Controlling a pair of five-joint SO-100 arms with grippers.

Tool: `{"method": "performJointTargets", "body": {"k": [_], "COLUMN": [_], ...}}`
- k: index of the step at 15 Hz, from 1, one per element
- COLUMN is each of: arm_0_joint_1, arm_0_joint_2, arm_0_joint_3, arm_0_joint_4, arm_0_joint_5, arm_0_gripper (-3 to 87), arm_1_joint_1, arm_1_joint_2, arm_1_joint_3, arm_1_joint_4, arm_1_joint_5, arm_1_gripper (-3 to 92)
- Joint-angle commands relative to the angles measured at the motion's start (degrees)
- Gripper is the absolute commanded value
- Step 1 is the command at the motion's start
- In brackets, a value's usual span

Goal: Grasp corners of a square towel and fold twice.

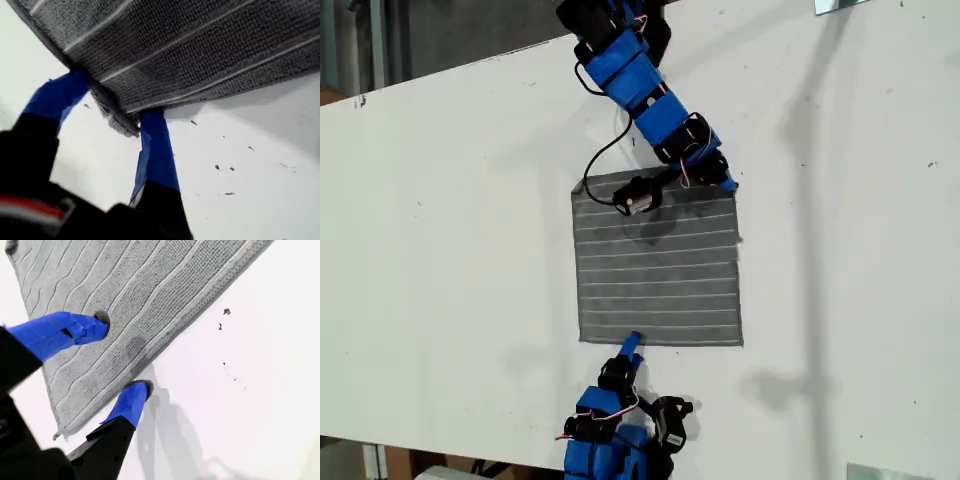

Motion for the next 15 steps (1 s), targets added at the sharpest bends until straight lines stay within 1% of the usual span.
{"method": "performJointTargets", "body": {"k": [1, 2, 3, 4, 5, 6, 7, 9, 10, 12, 14, 15], "arm_0_joint_1": [-0.35, 0.88, 3.25, 5.8, 8.0, 10.02, 12.3, 18.37, 21.18, 24.61, 26.1, 26.72], "arm_0_joint_2": [1.14, 0.53, -3.87, -9.4, -12.57, -14.41, -16.7, -27.42, -35.68, -47.02, -49.13, -49.31], "arm_0_joint_3": [-0.35, -1.41, -6.94, -15.12, -22.5, -28.3, -32.78, -41.48, -48.25, -59.33, -61.44, -61.26], "arm_0_joint_4": [-1.05, -0.35, 5.01, 12.3, 16.87, 19.34, 19.86, 15.64, 15.56, 17.31, 17.58, 17.67], "arm_0_joint_5": [0.53, 0.0, -2.02, -4.31, -4.57, -4.04, -3.43, -3.52, -4.22, -5.01, -5.8, -6.42], "arm_0_gripper": [23.5, 23.3, 23.3, 23.1, 22.7, 22.4, 22.3, 22.3, 22.5, 22.6, 22.7, 22.7], "arm_1_joint_1": [0.26, -0.09, -0.18, 0.18, 0.53, 0.62, 0.62, 0.35, 0.26, 0.35, 1.05, 1.67], "arm_1_joint_2": [0.35, 0.35, 0.44, 0.44, 0.26, 0.09, 0.09, 0.09, 0.0, -2.46, -5.54, -6.24], "arm_1_joint_3": [-2.2, -2.46, -2.55, -2.46, -2.46, -2.64, -2.9, -3.25, -4.04, -10.2, -16.52, -17.31], "arm_1_joint_4": [-0.35, 0.0, 0.53, 0.62, 0.62, 0.53, 0.79, 1.49, 2.02, 6.68, 10.2, 10.11], "arm_1_joint_5": [-0.62, -0.53, -0.35, -0.35, -0.62, -0.62, -0.7, -1.05, -1.85, -3.96, -6.59, -7.56], "arm_1_gripper": [-0.1, -0.1, -0.1, -0.1, -0.1, -0.1, -0.1, -0.1, -0.1, -0.1, -0.1, -0.1]}}
